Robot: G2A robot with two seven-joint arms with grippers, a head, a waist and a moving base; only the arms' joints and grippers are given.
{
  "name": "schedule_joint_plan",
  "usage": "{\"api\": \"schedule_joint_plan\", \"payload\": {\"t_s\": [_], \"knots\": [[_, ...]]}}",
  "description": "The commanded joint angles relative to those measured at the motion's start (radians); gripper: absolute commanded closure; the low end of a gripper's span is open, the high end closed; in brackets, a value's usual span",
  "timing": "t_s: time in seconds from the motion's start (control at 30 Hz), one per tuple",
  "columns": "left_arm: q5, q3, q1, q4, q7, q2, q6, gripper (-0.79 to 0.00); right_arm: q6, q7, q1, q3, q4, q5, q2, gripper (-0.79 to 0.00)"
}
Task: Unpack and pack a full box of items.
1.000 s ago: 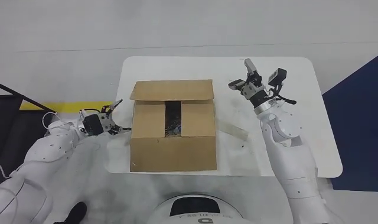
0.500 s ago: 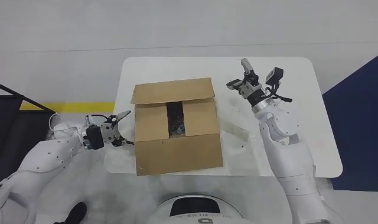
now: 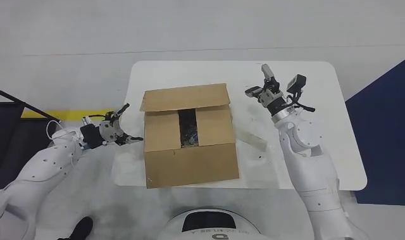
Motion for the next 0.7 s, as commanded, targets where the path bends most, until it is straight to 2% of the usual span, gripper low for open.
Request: {"api": "schedule_joint_plan", "payload": {"t_s": [0.0, 0.23, 0.47, 0.67], "knots": [[0.05, 0.02, -0.006, 0.002, 0.002, -0.006, 0.002, -0.785, -0.001, 0.0, -0.002, 0.003, -0.002, 0.002, 0.001, -0.785], [0.185, 0.115, -0.026, -0.013, 0.012, 0.008, 0.012, -0.785, -0.004, -0.004, -0.007, 0.005, -0.004, 0.006, 0.001, -0.785], [0.129, 0.189, -0.05, -0.088, 0.012, 0.049, 0.012, -0.785, -0.004, -0.011, 0.002, -0.01, -0.002, 0.006, 0.0, -0.785], [0.053, 0.22, -0.07, -0.112, 0.012, 0.064, 0.012, -0.785, -0.006, -0.014, 0.002, -0.014, -0.001, 0.006, 0.0, -0.785]]}}
